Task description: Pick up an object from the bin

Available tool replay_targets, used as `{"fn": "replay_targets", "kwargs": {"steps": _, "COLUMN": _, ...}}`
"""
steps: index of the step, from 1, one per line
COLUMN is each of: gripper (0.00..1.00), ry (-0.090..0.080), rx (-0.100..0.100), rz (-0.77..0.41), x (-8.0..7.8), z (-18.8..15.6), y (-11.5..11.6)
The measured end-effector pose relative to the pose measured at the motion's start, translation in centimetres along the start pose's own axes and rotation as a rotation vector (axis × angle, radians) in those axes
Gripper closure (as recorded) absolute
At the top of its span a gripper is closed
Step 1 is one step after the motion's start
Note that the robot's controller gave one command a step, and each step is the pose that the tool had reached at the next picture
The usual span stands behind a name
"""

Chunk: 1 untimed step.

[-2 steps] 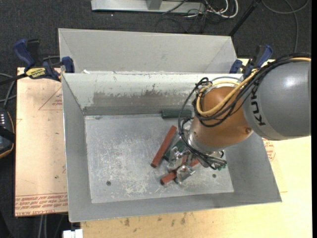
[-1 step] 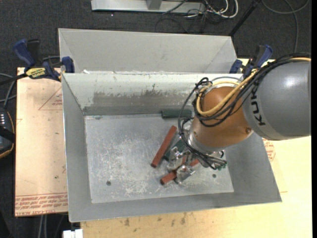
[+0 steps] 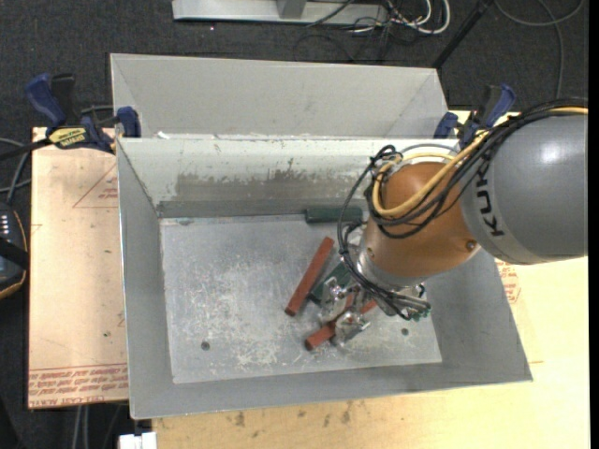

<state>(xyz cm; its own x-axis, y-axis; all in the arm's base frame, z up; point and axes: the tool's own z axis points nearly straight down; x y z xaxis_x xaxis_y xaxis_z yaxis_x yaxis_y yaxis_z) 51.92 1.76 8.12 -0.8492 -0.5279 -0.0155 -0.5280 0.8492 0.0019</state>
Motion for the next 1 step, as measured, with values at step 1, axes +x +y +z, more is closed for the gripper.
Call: {"fn": "replay_targets", "kwargs": {"steps": 1, "gripper": 1.00, "ry": 0.013, "rx": 0.000, "rz": 0.002, "x": 0.13, "z": -2.20, "y": 0.00}}
